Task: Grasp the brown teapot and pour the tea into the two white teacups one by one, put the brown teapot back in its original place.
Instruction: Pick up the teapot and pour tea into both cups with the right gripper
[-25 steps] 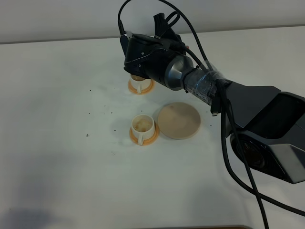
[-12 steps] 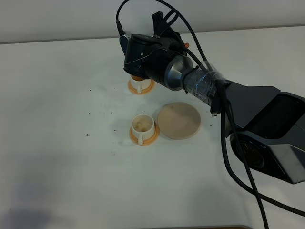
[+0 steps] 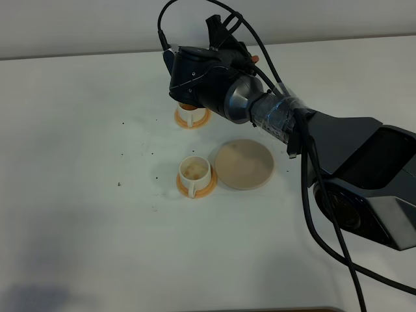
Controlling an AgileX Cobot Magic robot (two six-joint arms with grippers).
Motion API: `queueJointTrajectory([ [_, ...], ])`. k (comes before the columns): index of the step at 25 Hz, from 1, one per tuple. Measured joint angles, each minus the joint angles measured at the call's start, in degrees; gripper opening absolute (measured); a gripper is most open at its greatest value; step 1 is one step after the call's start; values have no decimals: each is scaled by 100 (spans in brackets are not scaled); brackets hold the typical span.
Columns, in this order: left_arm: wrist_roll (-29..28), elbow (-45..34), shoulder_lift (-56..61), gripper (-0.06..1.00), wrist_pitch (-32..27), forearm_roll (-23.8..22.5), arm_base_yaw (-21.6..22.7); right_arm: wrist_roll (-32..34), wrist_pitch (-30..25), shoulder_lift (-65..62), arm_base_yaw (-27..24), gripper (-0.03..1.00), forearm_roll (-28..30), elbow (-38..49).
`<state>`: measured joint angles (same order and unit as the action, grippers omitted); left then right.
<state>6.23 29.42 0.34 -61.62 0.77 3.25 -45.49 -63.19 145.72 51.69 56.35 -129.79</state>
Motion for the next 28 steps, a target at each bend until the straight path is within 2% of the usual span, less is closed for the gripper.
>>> queueJointTrajectory([
  [13, -5, 0, 0, 24, 0, -7, 0, -89, 0, 0, 60, 9, 148, 0],
  [28, -43, 0, 0, 24, 0, -13, 0, -192, 9, 0, 60, 9, 590, 0],
])
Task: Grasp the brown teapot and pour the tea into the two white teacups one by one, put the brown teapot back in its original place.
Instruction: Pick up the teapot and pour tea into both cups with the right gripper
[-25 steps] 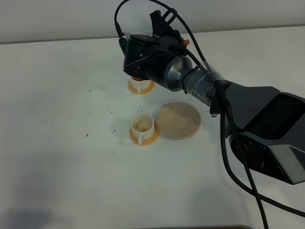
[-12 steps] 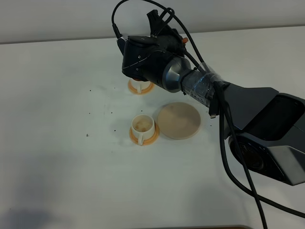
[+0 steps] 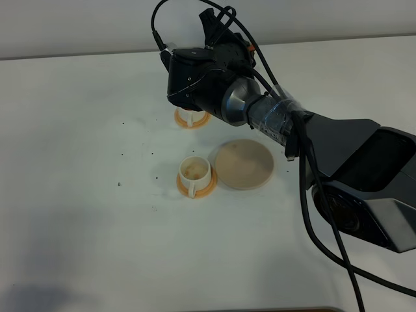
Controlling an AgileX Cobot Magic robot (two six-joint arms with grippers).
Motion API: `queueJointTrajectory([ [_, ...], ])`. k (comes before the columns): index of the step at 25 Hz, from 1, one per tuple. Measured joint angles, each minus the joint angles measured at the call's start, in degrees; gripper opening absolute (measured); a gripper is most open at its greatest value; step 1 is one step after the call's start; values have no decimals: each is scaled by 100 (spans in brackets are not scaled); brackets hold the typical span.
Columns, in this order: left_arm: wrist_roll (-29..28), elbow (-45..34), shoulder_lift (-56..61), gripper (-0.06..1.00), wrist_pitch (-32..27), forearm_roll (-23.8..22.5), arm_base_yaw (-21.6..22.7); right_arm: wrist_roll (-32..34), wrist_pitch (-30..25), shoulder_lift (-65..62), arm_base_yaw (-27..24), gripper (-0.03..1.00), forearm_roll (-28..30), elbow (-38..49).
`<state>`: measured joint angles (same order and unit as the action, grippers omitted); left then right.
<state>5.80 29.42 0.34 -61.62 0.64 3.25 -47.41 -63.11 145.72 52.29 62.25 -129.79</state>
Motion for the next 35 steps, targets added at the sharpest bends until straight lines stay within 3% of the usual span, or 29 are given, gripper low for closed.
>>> queueJointTrajectory([
  [35, 0, 0, 0, 24, 0, 0, 0, -45, 158, 0, 4, 9, 212, 0],
])
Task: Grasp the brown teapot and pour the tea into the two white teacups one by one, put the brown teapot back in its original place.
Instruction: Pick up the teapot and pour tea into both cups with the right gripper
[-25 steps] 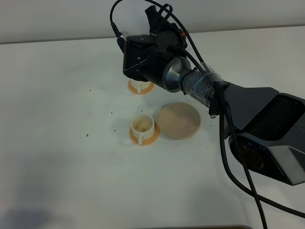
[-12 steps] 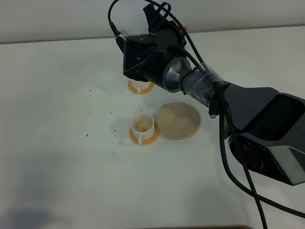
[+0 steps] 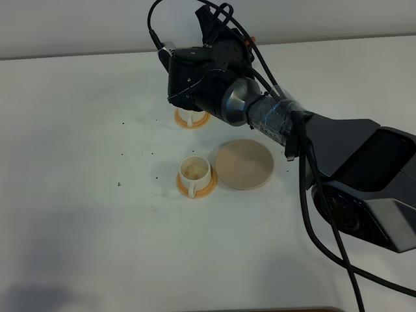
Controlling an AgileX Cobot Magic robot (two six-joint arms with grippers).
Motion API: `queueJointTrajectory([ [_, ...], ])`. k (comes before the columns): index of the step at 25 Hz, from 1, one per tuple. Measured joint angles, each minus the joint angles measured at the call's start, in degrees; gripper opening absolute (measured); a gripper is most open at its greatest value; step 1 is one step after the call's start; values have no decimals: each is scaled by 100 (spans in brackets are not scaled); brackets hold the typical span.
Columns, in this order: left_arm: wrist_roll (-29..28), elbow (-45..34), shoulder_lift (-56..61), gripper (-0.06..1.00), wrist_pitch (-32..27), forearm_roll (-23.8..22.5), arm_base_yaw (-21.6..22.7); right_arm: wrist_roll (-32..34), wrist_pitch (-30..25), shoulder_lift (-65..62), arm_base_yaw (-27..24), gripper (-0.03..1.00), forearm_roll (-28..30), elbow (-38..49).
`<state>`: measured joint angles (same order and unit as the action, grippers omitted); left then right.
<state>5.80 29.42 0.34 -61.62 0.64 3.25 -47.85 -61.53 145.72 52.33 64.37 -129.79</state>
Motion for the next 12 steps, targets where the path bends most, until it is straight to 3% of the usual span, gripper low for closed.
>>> queueJointTrajectory([
  [12, 0, 0, 0, 24, 0, 0, 0, 5, -5, 0, 0, 9, 7, 0],
])
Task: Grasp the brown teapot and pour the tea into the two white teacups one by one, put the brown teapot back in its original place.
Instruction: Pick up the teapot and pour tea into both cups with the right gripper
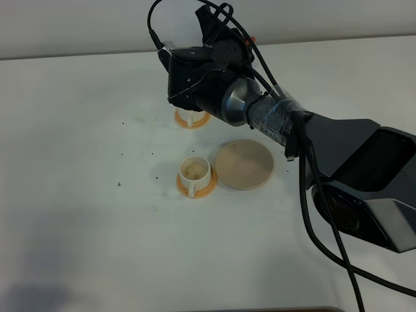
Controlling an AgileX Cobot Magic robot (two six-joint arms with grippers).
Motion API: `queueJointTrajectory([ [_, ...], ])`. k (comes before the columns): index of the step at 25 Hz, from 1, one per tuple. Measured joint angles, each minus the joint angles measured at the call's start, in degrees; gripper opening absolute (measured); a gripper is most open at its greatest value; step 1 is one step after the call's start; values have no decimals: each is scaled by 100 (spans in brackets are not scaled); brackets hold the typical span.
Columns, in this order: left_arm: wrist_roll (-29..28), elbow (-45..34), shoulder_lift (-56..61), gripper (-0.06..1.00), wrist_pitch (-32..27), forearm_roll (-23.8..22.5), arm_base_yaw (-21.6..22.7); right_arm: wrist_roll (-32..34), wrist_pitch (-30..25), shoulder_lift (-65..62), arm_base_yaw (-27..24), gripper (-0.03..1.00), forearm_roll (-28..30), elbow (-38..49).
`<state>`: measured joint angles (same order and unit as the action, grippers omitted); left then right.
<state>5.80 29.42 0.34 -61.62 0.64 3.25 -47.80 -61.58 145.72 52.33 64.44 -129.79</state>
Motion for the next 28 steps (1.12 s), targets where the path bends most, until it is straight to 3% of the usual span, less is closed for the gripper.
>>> queueJointTrajectory([
  [15, 0, 0, 0, 24, 0, 0, 0, 19, -23, 0, 0, 9, -66, 0],
  [28, -7, 0, 0, 24, 0, 0, 0, 516, -165, 0, 0, 9, -745, 0],
])
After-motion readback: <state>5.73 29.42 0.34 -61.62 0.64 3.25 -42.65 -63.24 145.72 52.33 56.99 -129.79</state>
